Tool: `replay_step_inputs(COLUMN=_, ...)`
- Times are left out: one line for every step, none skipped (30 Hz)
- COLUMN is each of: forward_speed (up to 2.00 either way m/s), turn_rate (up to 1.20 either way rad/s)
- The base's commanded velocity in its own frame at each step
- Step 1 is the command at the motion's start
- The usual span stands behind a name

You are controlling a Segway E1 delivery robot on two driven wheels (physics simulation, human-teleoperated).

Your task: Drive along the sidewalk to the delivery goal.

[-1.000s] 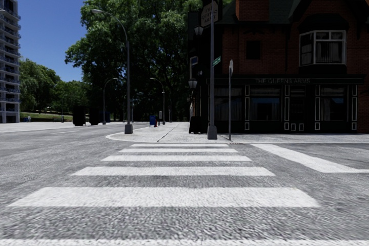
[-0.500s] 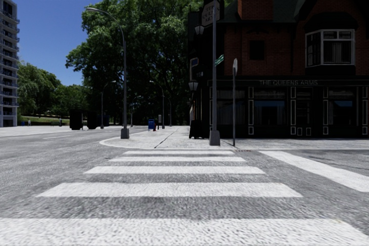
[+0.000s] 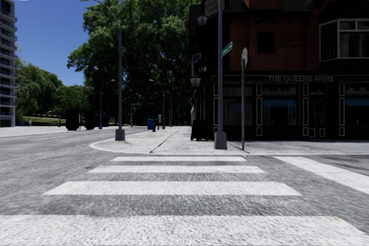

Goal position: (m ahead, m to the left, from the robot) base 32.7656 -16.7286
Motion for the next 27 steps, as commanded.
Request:
replay_step_inputs(forward_speed=2.0, turn_rate=0.27)
replay_step_inputs(forward_speed=2.0, turn_rate=0.28)
replay_step_inputs(forward_speed=2.0, turn_rate=0.28)
replay_step_inputs(forward_speed=2.0, turn_rate=0.31)
replay_step_inputs(forward_speed=2.0, turn_rate=0.33)
replay_step_inputs(forward_speed=2.0, turn_rate=0.34)
replay_step_inputs(forward_speed=2.0, turn_rate=0.34)
replay_step_inputs(forward_speed=2.0, turn_rate=0.34)
replay_step_inputs(forward_speed=2.0, turn_rate=0.34)
replay_step_inputs(forward_speed=2.0, turn_rate=0.3)
replay_step_inputs(forward_speed=2.0, turn_rate=0.2)
replay_step_inputs(forward_speed=2.0, turn_rate=0.2)
replay_step_inputs(forward_speed=2.0, turn_rate=0.15)
replay_step_inputs(forward_speed=2.0, turn_rate=0.0)
replay_step_inputs(forward_speed=2.0, turn_rate=0.0)
replay_step_inputs(forward_speed=2.0, turn_rate=0.0)
replay_step_inputs(forward_speed=2.0, turn_rate=0.0)
replay_step_inputs(forward_speed=2.0, turn_rate=0.0)
replay_step_inputs(forward_speed=2.0, turn_rate=0.0)
replay_step_inputs(forward_speed=2.0, turn_rate=0.0)
replay_step_inputs(forward_speed=2.0, turn_rate=0.0)
replay_step_inputs(forward_speed=2.0, turn_rate=0.0)
replay_step_inputs(forward_speed=2.0, turn_rate=0.0)
replay_step_inputs(forward_speed=2.0, turn_rate=0.0)
replay_step_inputs(forward_speed=2.0, turn_rate=0.0)
replay_step_inputs(forward_speed=2.0, turn_rate=0.0)
replay_step_inputs(forward_speed=2.0, turn_rate=0.0)
